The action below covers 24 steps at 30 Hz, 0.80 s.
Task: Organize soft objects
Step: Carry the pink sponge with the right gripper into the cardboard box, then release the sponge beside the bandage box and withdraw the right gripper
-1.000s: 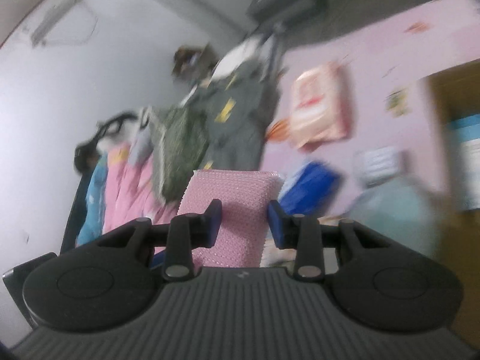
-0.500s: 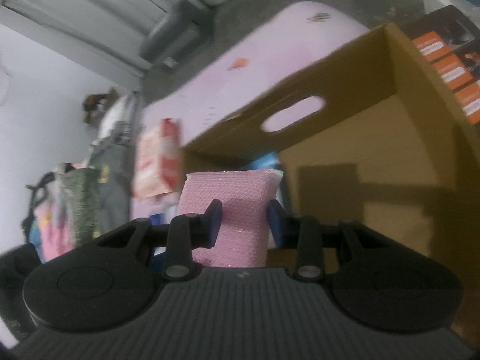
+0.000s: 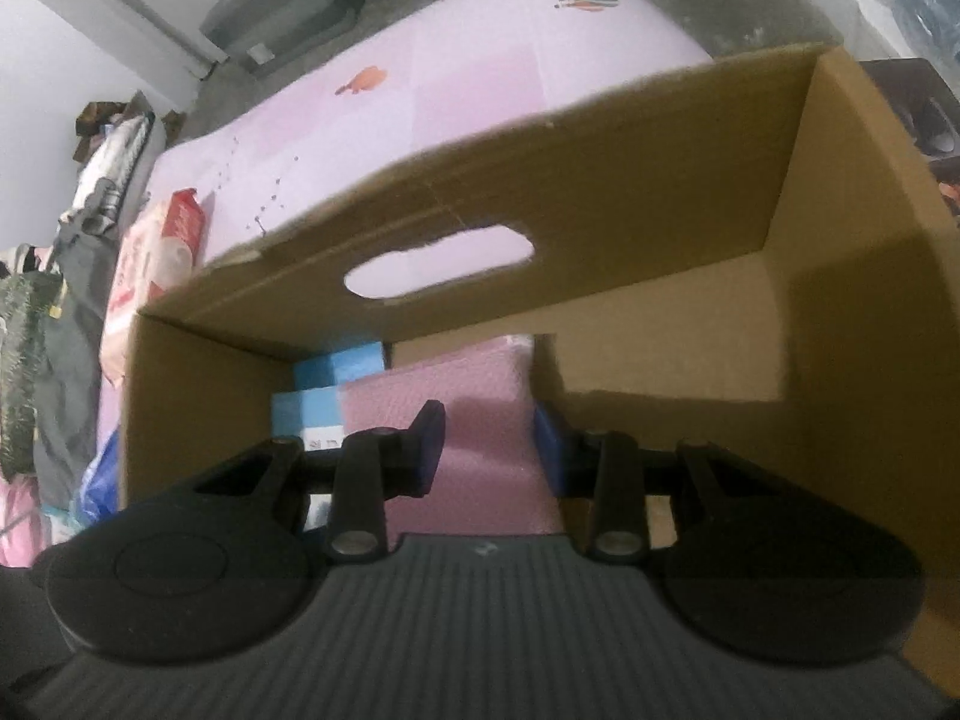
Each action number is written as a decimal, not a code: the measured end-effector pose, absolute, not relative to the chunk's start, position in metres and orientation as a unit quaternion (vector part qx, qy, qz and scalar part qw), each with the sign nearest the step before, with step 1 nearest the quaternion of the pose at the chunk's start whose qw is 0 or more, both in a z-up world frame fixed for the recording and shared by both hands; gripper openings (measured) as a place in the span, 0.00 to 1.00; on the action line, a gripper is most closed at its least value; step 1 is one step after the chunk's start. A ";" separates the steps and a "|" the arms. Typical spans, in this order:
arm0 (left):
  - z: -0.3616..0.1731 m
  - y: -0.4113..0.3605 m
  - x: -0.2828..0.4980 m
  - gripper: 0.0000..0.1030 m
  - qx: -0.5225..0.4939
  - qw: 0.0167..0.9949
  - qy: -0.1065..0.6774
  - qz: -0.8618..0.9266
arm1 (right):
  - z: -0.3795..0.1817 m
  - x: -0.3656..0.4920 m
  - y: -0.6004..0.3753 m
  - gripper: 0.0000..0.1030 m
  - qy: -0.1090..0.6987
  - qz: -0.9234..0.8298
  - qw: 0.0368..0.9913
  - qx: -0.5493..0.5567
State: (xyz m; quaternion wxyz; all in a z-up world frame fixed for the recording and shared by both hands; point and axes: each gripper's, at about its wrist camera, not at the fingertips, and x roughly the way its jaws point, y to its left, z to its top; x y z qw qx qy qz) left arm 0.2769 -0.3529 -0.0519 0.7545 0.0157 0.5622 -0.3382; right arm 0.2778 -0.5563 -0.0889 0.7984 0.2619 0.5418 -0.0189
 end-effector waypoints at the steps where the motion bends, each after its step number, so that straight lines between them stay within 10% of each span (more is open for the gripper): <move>1: -0.050 -0.353 0.276 0.56 0.016 0.755 0.561 -0.339 | -0.089 0.278 -0.556 0.31 0.541 -0.020 0.800 0.257; 24: 0.067 -0.210 0.167 0.97 -0.032 0.844 0.428 -0.323 | 0.032 0.133 -0.531 0.33 0.379 0.077 0.820 0.421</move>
